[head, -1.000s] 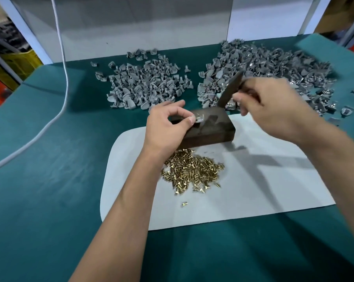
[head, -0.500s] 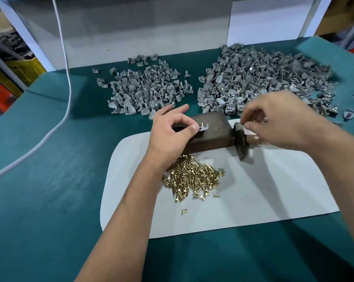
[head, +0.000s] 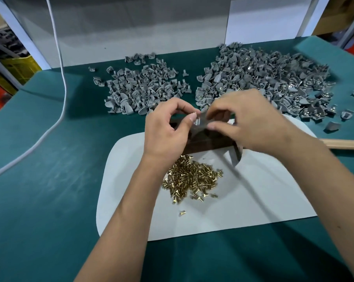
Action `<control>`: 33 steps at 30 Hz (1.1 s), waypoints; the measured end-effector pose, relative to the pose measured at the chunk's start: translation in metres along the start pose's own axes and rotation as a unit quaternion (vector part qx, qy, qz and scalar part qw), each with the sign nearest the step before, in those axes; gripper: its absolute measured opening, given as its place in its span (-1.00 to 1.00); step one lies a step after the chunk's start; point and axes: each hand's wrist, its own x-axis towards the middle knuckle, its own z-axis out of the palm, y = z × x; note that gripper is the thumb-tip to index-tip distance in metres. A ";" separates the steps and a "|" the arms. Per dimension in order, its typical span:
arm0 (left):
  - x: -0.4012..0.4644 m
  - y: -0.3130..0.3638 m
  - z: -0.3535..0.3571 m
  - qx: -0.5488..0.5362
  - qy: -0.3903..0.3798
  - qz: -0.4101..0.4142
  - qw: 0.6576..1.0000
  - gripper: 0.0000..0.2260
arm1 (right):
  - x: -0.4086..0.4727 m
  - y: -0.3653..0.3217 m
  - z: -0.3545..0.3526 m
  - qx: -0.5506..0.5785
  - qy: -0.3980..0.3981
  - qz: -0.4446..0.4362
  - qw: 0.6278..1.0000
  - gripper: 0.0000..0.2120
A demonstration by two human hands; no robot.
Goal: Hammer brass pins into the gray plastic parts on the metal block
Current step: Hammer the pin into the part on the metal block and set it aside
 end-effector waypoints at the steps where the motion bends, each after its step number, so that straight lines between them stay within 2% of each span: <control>1: 0.000 -0.001 0.000 0.010 0.003 0.004 1.000 -0.90 | -0.002 0.008 -0.008 -0.006 0.007 0.027 1.000 -0.95; 3: 0.001 -0.004 0.001 0.038 -0.007 0.008 0.999 -0.90 | -0.009 0.032 -0.027 -0.037 -0.034 0.083 0.995 -0.93; 6: -0.001 -0.007 0.002 0.053 -0.024 -0.003 0.998 -0.93 | -0.018 0.050 -0.038 -0.117 -0.226 0.148 0.956 -0.76; 8: -0.001 -0.008 0.000 0.052 -0.021 -0.012 0.998 -0.93 | -0.023 0.053 -0.028 -0.114 -0.256 0.158 0.947 -0.75; 12: 0.000 -0.005 -0.005 0.052 -0.021 -0.021 0.998 -0.87 | -0.028 0.053 -0.020 -0.115 -0.228 0.142 0.956 -0.81; 14: 0.001 -0.004 -0.005 0.053 -0.016 -0.022 0.998 -0.87 | -0.028 0.052 -0.026 -0.065 -0.198 0.150 0.966 -0.85; 16: 0.002 -0.004 -0.004 0.051 -0.010 -0.024 0.998 -0.88 | -0.025 0.045 -0.033 0.006 -0.120 0.150 0.981 -0.80; 18: 0.002 -0.003 -0.003 0.049 -0.005 -0.029 0.998 -0.88 | -0.017 0.030 -0.033 0.028 -0.021 0.121 0.992 -0.70; 20: 0.002 -0.002 -0.002 0.042 0.000 -0.041 0.998 -0.88 | -0.008 0.011 -0.026 0.036 0.022 0.100 0.994 -0.70; 23: 0.002 -0.002 -0.001 0.040 0.001 -0.056 0.998 -0.87 | -0.002 -0.003 -0.010 -0.026 -0.021 0.091 0.995 -0.72; 27: 0.004 -0.002 -0.002 0.019 -0.001 -0.064 0.998 -0.89 | -0.004 -0.008 -0.001 -0.042 0.042 0.078 0.995 -0.81; 31: 0.004 0.000 -0.003 0.014 0.001 -0.074 0.997 -0.88 | -0.001 -0.014 0.003 -0.094 -0.006 0.063 0.994 -0.84; 33: 0.003 -0.001 -0.004 0.009 -0.002 -0.075 0.997 -0.89 | 0.000 -0.012 -0.002 -0.116 0.016 0.047 0.992 -0.81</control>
